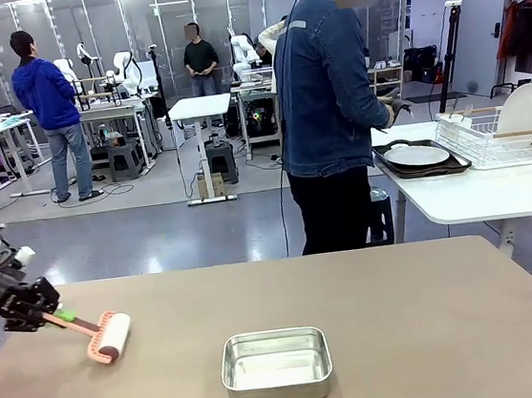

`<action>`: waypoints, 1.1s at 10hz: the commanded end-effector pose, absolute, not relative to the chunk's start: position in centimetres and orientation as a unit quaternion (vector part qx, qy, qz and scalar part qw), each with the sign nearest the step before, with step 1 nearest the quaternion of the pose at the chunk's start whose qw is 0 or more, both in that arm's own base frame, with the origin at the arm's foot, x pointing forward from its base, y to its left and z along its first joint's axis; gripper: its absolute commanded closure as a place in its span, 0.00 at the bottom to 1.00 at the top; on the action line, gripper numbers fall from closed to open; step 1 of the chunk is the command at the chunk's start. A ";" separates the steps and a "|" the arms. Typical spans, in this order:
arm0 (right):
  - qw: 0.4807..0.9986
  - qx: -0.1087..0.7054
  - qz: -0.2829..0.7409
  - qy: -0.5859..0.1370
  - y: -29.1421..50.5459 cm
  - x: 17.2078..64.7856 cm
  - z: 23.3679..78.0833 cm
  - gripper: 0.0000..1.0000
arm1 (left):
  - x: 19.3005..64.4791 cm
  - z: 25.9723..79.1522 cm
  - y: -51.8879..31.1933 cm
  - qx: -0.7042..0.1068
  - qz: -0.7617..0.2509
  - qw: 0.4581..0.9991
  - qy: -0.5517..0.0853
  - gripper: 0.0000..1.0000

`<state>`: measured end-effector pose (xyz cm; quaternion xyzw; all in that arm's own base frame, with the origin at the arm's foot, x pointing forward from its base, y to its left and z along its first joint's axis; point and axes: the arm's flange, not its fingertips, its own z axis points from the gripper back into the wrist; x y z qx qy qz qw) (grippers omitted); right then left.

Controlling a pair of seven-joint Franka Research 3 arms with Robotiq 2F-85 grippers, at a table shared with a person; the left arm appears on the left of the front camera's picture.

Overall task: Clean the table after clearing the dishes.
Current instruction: When the right (or left) Handle tray is removed, use the right hand (or left hand) to clean the right (or left) side of the table with the Lint Roller.

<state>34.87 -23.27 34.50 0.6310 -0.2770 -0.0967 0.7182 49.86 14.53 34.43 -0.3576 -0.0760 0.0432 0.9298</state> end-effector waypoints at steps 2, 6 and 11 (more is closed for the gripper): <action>0.720 0.631 -0.100 -0.272 -23.2 34.8 34.9 0.00 | 45.9 34.1 16.5 -0.191 0.093 0.974 -0.081 0.78; 0.720 0.631 -0.100 -0.272 -23.2 34.8 34.9 0.00 | 45.3 40.5 14.1 -0.109 0.093 0.985 -0.093 0.78; 0.720 0.631 -0.100 -0.272 -23.2 34.8 34.9 0.00 | 44.3 49.2 9.8 -0.055 0.048 0.988 -0.133 0.78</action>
